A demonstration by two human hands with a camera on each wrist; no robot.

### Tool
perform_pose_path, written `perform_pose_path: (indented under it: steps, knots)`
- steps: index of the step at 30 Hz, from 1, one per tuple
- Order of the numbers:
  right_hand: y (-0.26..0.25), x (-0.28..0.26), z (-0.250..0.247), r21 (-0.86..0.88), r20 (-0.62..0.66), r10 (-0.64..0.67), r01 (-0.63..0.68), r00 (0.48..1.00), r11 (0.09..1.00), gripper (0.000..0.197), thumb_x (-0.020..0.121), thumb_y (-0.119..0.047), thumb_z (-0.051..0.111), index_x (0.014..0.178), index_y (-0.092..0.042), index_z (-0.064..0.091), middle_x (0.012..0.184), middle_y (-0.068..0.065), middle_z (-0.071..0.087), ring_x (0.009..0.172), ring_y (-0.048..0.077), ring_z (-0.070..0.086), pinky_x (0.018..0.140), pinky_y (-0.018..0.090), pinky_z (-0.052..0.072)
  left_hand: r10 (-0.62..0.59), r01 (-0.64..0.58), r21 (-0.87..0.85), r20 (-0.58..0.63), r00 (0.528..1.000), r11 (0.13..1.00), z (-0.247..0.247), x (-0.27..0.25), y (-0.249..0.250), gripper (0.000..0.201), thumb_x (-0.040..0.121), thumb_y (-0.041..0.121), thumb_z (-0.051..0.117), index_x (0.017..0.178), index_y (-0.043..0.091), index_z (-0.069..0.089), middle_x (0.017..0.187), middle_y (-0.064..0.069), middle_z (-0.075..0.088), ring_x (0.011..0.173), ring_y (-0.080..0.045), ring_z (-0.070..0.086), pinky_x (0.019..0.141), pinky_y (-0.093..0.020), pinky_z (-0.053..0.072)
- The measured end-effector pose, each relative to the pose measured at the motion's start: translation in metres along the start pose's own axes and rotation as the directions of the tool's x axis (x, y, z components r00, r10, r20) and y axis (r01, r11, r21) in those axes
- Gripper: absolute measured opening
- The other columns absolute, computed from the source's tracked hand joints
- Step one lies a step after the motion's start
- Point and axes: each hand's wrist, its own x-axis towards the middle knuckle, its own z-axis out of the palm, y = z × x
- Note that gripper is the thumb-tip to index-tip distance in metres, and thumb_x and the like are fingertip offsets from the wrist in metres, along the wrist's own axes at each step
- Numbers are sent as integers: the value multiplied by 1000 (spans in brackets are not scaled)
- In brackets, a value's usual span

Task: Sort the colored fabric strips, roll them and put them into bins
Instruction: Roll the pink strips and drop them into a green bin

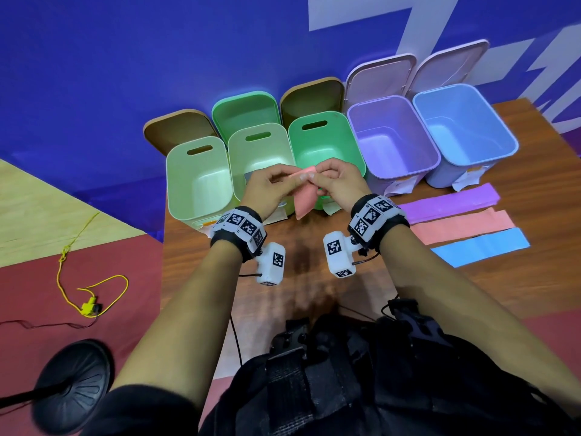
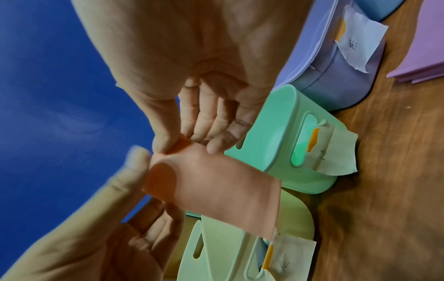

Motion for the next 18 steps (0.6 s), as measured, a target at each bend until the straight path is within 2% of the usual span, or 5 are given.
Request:
perform_pose_path:
  steps: [4,6,9,14,18]
  knots:
    - [-1,0,1,23,-8,6,-6,1000,1000,13,88,-16,75,86,-15,62,82,9,68,71,21,63,80,38,55,-6,6,16,2,1000,1000,-1,1,-3,19,83,15,79,101,11,76,92,-16,74,86,-23,67,92,-47,55]
    - [-1,-1,0,42,16,-13,12,1000,999,12,89,-14,74,96,-14,64,90,11,69,78,19,65,77,33,56,3,-3,27,-8,1000,1000,-1,3,-4,18,82,18,79,101,17,76,86,-17,71,80,-25,63,88,-44,55]
    - [-1,-2,-3,47,68,-47,44,997,998,27,88,-3,70,114,-11,66,93,11,70,72,13,65,71,26,56,15,-14,37,-23,1000,999,-1,2,-3,16,87,12,75,100,22,73,76,-16,60,71,-24,56,74,-36,51]
    - [1,-1,0,23,13,-15,15,1000,1000,15,90,-7,70,104,-8,67,80,6,66,66,8,60,66,20,52,22,-22,21,-15,1000,1000,1,1,-2,12,87,14,74,99,17,73,79,-14,66,71,-18,61,73,-33,55]
    - [5,-1,0,7,-26,11,-10,1000,1000,11,91,-15,72,95,-7,67,66,4,61,56,11,52,63,23,48,10,-9,14,-11,1000,1000,1,4,-8,24,76,15,82,96,27,75,85,-18,61,78,-25,56,81,-44,53]
